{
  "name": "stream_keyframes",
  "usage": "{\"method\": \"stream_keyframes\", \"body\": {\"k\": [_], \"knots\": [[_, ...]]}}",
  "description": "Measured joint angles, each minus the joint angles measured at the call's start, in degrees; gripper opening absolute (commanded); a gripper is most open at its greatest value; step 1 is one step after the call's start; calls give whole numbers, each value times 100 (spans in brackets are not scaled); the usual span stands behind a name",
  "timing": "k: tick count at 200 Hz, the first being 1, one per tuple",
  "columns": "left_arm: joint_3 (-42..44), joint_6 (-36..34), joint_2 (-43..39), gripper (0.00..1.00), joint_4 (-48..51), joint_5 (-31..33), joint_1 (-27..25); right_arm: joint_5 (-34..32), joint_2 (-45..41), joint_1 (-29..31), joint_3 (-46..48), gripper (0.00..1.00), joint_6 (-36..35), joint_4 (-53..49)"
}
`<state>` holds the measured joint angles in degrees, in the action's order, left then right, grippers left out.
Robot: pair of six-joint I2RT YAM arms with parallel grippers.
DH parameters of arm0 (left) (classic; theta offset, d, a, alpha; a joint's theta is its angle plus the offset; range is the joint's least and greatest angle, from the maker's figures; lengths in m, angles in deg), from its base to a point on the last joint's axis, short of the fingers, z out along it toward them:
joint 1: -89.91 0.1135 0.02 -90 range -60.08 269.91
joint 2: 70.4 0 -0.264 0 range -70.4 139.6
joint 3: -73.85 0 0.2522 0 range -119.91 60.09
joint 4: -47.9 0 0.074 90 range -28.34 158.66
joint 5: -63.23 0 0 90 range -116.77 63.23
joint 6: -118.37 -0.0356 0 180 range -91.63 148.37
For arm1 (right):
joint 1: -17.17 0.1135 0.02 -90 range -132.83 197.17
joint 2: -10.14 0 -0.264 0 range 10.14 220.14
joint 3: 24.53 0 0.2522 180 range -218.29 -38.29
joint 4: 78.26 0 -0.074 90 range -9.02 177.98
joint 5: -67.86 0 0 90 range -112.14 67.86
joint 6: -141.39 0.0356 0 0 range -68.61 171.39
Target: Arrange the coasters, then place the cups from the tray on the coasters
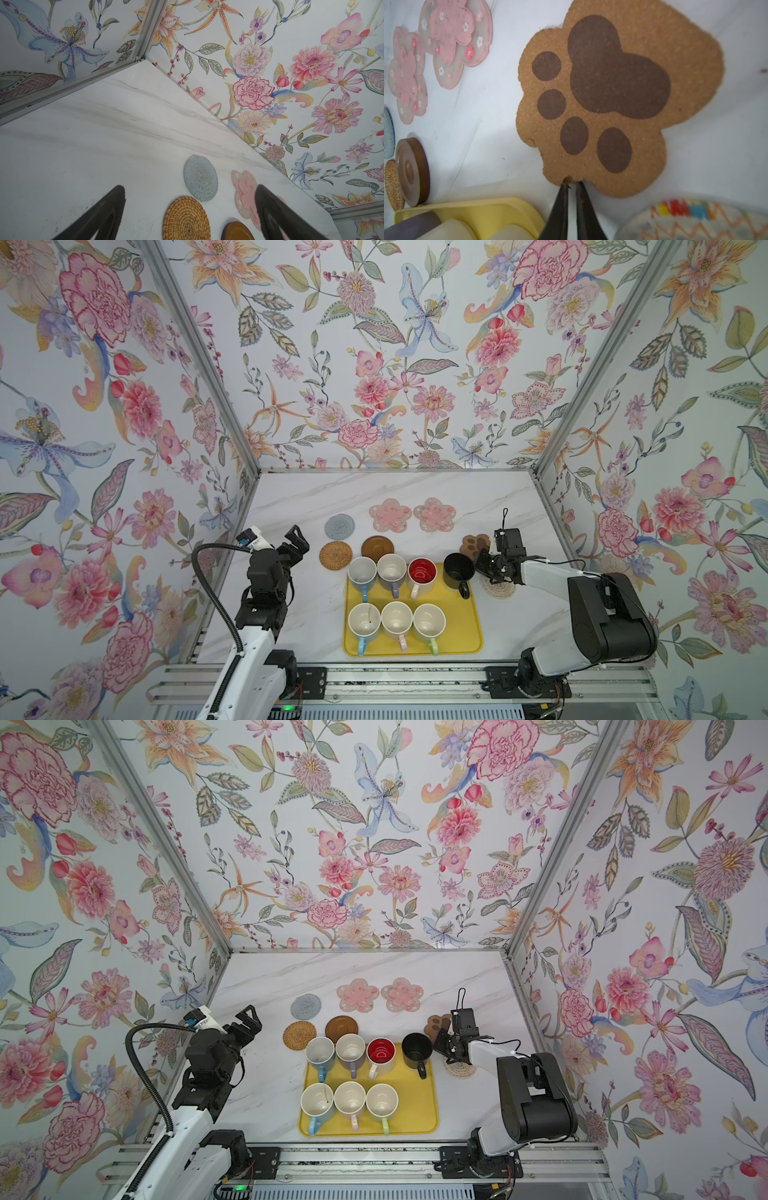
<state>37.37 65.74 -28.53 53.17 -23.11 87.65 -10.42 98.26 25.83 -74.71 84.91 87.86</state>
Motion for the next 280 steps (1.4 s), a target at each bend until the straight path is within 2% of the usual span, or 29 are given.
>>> {"method": "stream_keyframes", "body": {"k": [91,122,131,154,174,203,238,280], "knots": [[-2,2,-11,99,66,20,0,247,988,-186,-748,14,236,678],[-4,2,-11,99,144,20,0,439,1473,-391,-1241,20,313,844],[-7,2,-11,99,153,20,0,538,1606,-439,-1408,26,326,844],[-33,2,-9,99,199,17,0,741,1742,-514,-1727,52,339,765],[-79,2,-11,99,205,17,0,774,1550,-544,-1810,65,205,590],[-85,2,-9,99,208,17,0,553,763,-669,-1637,79,63,330],[-85,2,-2,99,205,17,0,184,-273,-1108,-857,93,-76,245],[-85,0,83,99,201,17,0,48,-411,-1412,-249,99,-162,-20]]}}
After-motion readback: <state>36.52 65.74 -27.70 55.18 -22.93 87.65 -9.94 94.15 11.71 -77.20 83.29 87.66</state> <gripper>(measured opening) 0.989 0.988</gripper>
